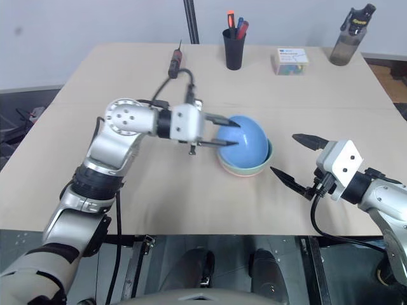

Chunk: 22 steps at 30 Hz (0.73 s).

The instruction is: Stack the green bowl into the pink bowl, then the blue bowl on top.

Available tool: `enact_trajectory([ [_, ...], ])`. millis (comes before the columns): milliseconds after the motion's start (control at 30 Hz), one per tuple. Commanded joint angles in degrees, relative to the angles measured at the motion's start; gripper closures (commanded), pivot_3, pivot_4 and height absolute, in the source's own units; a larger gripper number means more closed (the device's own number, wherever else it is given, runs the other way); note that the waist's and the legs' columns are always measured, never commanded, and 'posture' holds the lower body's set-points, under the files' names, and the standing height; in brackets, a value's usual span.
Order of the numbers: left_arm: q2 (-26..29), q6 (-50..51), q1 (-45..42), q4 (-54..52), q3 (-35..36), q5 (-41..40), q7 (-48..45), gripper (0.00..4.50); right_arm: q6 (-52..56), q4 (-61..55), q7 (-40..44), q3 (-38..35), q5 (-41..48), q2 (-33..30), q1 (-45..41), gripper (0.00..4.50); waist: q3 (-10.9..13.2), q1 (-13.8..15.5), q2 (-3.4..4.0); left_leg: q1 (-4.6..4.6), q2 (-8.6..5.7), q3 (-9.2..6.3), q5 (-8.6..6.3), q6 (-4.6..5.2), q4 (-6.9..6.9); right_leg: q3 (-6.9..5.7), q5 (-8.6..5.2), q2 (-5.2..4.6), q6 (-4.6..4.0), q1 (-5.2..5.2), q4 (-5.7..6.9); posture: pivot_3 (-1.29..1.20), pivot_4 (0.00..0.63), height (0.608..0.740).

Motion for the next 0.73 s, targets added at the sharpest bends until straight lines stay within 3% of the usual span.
enact_trajectory([
  [33, 1.8, 5.2, 3.8, -3.6, 6.4, -0.8, 7.0, 2.69, 1.8, 1.0, 0.2, -0.4, 1.7, -0.8, -1.8, 0.0, 0.0, -0.2, 0.0, 0.01, -0.01, 0.0, 0.0, 0.01, 0.0, 0.01, 0.0, -0.01, 0.0, 0.01, 0.01, 0.0, 0.15, 0.74],
  [67, 2.6, 8.1, 5.4, -4.4, 7.6, -2.0, 7.6, 2.69, 2.1, 2.0, 0.5, -0.1, 1.7, -1.1, -2.3, 0.0, 0.0, -0.4, 0.0, 0.01, -0.01, 0.0, -0.01, 0.01, 0.0, 0.01, 0.0, -0.01, 0.0, 0.01, -0.01, 0.0, 0.15, 0.74],
  [100, 3.2, 10.9, 7.2, -5.3, 8.9, -3.1, 8.5, 2.28, 2.2, 3.4, 1.4, 0.5, 1.4, -1.7, -3.0, 0.0, 0.0, -0.3, 0.0, 0.02, -0.02, 0.02, -0.01, 0.02, 0.0, 0.03, 0.0, -0.02, 0.0, 0.02, 0.0, 0.0, 0.15, 0.74],
  [133, 3.6, 13.0, 8.3, -6.1, 9.7, -3.9, 9.1, 2.19, 2.3, 4.3, 2.1, 0.8, 1.2, -2.2, -3.4, 0.0, 0.0, -0.3, 0.0, 0.02, -0.02, 0.03, -0.01, 0.02, 0.0, 0.04, 0.0, -0.02, 0.0, 0.01, 0.0, 0.0, 0.15, 0.74],
  [167, 4.7, 16.8, 10.8, -8.5, 11.5, -9.3, 6.6, 1.95, 1.7, 6.3, 2.5, 1.1, 0.6, -2.5, -4.5, 0.0, 0.0, -0.3, 0.01, 0.02, -0.02, 0.0, -0.01, 0.02, 0.0, 0.01, 0.0, -0.02, 0.0, 0.01, -0.01, 0.0, 0.15, 0.74],
  [233, 5.6, 21.2, 14.5, -11.9, 14.2, -14.4, 6.2, 1.17, 1.2, 9.4, 2.7, 0.9, 0.5, -2.3, -6.7, 0.0, 0.0, -0.4, 0.01, 0.0, 0.02, 0.0, -0.01, 0.02, 0.0, 0.0, 0.0, -0.01, 0.0, -0.01, -0.02, 0.0, 0.15, 0.74],
  [300, 7.0, 22.5, 18.6, -14.4, 15.9, -13.9, 8.5, 0.26, 1.2, 11.5, 4.5, 0.3, 1.3, -3.0, -7.7, 0.0, 0.0, 0.0, 0.0, 0.0, 0.03, -0.01, 0.0, 0.0, -0.01, -0.01, 0.0, -0.03, 0.0, 0.0, -0.03, 0.0, 0.15, 0.74],
  [333, 7.8, 23.2, 20.8, -15.8, 17.0, -14.4, 8.9, 0.08, 1.2, 12.3, 5.6, -0.1, 1.5, -3.6, -7.6, 0.0, 0.0, 0.0, 0.01, -0.01, 0.02, -0.04, 0.0, 0.0, -0.01, -0.05, 0.0, -0.04, 0.0, 0.01, -0.05, 0.0, 0.15, 0.74],
  [600, 14.7, 27.0, 35.8, -20.5, 26.8, -17.3, 9.4, 0.08, -0.1, 13.5, 11.9, -7.2, 1.3, -8.3, -1.0, 0.0, 0.0, 0.1, 0.01, 0.01, 0.03, -0.03, -0.01, 0.01, -0.13, -0.03, 0.0, -0.1, 0.0, 0.03, -0.16, 0.0, 0.15, 0.74],
  [733, 16.6, 27.2, 39.1, -19.6, 28.0, -17.6, 8.6, 0.08, 0.7, 13.3, 13.1, -9.7, 2.6, -9.0, 1.0, 0.0, 0.0, 0.2, 0.02, 0.04, 0.03, -0.04, -0.02, 0.02, -0.14, -0.04, 0.0, -0.13, -0.01, 0.07, -0.19, 0.0, 0.15, 0.74],
])
